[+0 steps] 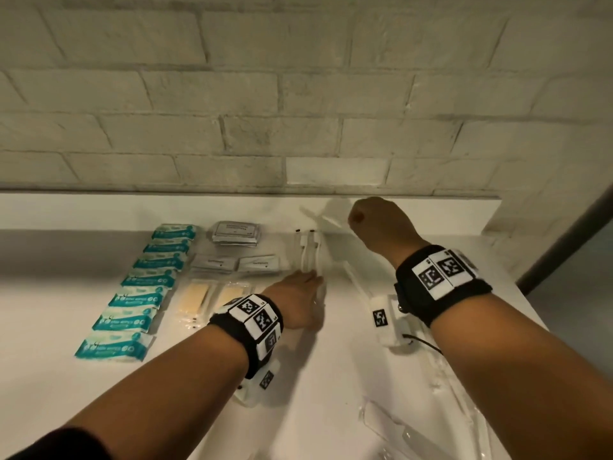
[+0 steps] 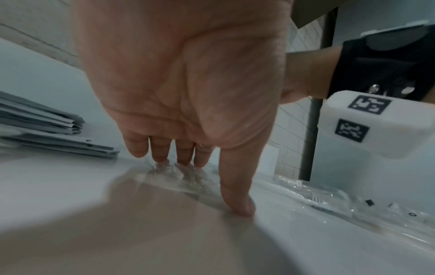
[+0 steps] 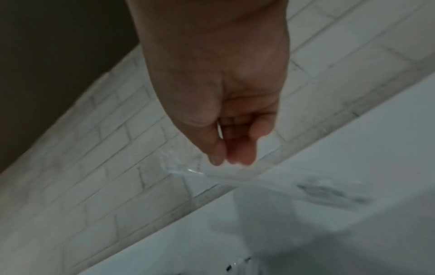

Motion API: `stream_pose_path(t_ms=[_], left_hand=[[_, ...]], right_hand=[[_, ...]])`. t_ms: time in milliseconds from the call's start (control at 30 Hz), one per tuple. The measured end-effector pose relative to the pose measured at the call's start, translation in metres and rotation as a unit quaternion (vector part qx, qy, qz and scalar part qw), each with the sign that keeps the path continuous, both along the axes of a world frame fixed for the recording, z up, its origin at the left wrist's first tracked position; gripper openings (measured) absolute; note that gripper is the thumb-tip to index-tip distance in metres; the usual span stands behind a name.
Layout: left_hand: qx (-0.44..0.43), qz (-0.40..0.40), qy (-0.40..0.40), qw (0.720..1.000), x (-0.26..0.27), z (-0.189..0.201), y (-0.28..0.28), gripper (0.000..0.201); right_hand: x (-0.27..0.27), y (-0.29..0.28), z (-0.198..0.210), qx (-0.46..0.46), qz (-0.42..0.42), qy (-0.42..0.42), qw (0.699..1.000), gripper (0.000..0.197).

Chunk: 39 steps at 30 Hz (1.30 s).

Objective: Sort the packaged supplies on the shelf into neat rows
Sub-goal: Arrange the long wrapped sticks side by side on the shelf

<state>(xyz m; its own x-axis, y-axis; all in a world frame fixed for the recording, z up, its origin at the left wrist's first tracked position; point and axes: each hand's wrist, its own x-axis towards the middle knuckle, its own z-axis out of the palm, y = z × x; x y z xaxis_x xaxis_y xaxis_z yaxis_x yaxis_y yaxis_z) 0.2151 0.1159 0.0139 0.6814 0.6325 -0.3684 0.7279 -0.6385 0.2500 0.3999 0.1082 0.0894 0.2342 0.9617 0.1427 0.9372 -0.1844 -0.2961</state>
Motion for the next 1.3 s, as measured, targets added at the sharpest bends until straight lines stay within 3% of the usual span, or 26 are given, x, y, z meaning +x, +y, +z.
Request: stream_pose_path(t_ms=[67,200,267,400,633,767,833,900,967,1033,1100,1200,1300], left_hand=[[-0.002,0.001,0.004,1.0,0.001,-0.001,0.001,0.093],[0.003,0.0,0.005,1.0,-0.001,-0.002,0.001,0.087],[0.003,0.002,0.003,1.0,-0.001,-0.004,0.003,0.085],[0.002,-0.003,0.004,1.0,-0.001,-0.006,0.004,0.081],[0.009,0.006,0.006,1.0,0.004,-0.007,0.004,0.084],[0.025,-0.003,0.0,1.0,0.001,-0.008,0.004,0.091],[0.038,-0.014,0.003,0.999,0.001,-0.007,0.004,0.097],[0.043,-0.032,0.014,0.998,0.003,-0.005,0.004,0.102],[0.043,-0.057,0.037,0.997,0.005,-0.006,0.002,0.096],[0.029,-0.07,0.057,0.996,0.007,-0.005,0.003,0.087],[0.017,-0.069,0.065,0.995,0.007,-0.003,0.003,0.084],[0.013,-0.067,0.07,0.995,0.007,-0.001,0.004,0.085],[0.013,-0.066,0.079,0.995,0.007,0.002,0.002,0.087]], right_hand=[[-0.009,-0.006,0.0,0.056,0.06,-0.012,0.997,0.018],[-0.009,-0.022,-0.046,-0.096,0.123,-0.042,0.987,0.026],[-0.004,-0.033,-0.067,-0.136,0.116,-0.019,0.984,0.032],[-0.008,-0.04,-0.078,-0.123,0.08,-0.009,0.989,0.035],[-0.034,-0.034,-0.079,-0.207,0.094,-0.094,0.969,0.034],[-0.033,-0.026,-0.079,-0.225,0.092,-0.092,0.966,0.051],[-0.021,-0.021,-0.071,-0.172,0.048,-0.071,0.981,0.049],[-0.006,-0.019,-0.063,-0.127,-0.052,-0.019,0.99,0.042],[0.0,-0.022,-0.061,-0.176,-0.102,0.024,0.979,0.046],[-0.001,-0.027,-0.066,-0.266,-0.097,0.02,0.959,0.052],[0.0,-0.026,-0.071,-0.293,-0.093,0.015,0.952,0.045],[0.006,-0.017,-0.059,-0.262,-0.076,0.015,0.962,0.025],[0.015,-0.008,-0.035,-0.155,-0.052,0.02,0.986,0.028]])
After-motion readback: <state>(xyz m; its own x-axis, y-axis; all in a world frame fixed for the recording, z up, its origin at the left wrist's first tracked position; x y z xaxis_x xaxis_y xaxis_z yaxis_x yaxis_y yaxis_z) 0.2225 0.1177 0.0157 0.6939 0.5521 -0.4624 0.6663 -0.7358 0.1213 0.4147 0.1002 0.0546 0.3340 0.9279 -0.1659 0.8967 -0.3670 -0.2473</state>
